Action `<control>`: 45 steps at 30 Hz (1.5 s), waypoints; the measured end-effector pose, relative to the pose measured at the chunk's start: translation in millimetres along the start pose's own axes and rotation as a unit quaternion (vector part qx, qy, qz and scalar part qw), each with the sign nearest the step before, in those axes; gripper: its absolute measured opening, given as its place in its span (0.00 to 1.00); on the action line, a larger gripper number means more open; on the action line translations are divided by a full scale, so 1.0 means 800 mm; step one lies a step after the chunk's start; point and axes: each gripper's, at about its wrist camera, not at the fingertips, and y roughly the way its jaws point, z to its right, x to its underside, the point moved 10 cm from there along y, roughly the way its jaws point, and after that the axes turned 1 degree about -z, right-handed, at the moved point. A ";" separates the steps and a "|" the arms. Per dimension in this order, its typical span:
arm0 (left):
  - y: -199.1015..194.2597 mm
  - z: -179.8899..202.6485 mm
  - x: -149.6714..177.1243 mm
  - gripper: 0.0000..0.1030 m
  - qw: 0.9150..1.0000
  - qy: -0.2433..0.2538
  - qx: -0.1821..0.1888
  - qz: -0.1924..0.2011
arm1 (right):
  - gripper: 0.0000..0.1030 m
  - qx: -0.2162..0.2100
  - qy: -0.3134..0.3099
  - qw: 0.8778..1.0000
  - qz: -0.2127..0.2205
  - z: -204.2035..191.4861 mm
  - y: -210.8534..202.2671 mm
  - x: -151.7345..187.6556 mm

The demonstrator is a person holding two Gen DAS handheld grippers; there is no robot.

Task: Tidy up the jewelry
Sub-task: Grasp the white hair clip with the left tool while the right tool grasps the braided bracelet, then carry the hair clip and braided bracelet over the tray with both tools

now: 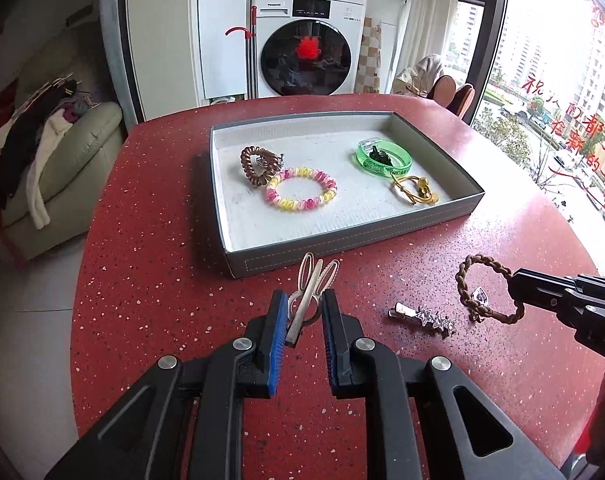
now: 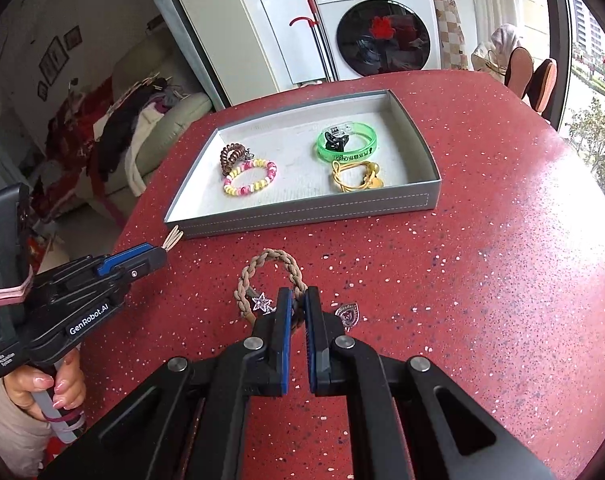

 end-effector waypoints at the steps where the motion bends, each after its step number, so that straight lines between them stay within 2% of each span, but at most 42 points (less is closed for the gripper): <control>1: 0.000 0.000 -0.002 0.35 1.000 -0.001 0.000 0.000 | 0.07 0.000 0.000 1.000 0.001 0.001 0.000 -0.003; 21: 0.009 0.000 -0.041 0.35 1.000 -0.015 -0.017 0.007 | 0.07 -0.004 0.002 1.000 0.008 0.027 0.010 -0.055; 27: 0.018 -0.001 -0.056 0.35 0.999 -0.028 -0.015 0.009 | 0.07 -0.011 0.012 1.000 0.009 0.038 0.018 -0.082; 38: 0.041 -0.002 -0.098 0.35 0.999 -0.033 -0.021 0.008 | 0.07 -0.008 0.022 1.000 0.010 0.052 0.050 -0.133; 45: 0.066 -0.012 -0.132 0.35 0.998 -0.057 -0.025 0.001 | 0.07 0.009 0.036 0.999 0.002 0.073 0.082 -0.158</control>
